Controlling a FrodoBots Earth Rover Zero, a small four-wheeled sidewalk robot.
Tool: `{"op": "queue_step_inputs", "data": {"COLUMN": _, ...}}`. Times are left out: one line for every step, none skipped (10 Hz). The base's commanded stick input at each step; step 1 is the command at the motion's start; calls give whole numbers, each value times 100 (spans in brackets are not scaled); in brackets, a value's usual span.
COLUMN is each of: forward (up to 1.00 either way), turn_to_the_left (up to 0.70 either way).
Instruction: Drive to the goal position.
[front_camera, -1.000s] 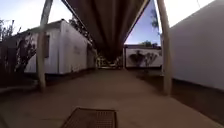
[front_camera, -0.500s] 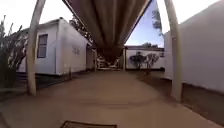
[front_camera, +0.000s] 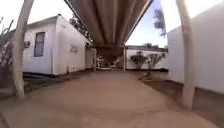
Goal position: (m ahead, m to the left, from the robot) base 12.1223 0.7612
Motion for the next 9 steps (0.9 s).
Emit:
{"op": "queue_step_inputs", "data": {"forward": 70, "turn_to_the_left": 0}}
{"op": "queue_step_inputs", "data": {"forward": 70, "turn_to_the_left": 0}}
{"op": "queue_step_inputs", "data": {"forward": 70, "turn_to_the_left": 0}}
{"op": "queue_step_inputs", "data": {"forward": 70, "turn_to_the_left": 0}}
{"op": "queue_step_inputs", "data": {"forward": 70, "turn_to_the_left": 0}}
{"op": "queue_step_inputs", "data": {"forward": 70, "turn_to_the_left": 0}}
{"op": "queue_step_inputs", "data": {"forward": 70, "turn_to_the_left": -4}}
{"op": "queue_step_inputs", "data": {"forward": 70, "turn_to_the_left": -20}}
{"op": "queue_step_inputs", "data": {"forward": 70, "turn_to_the_left": -33}}
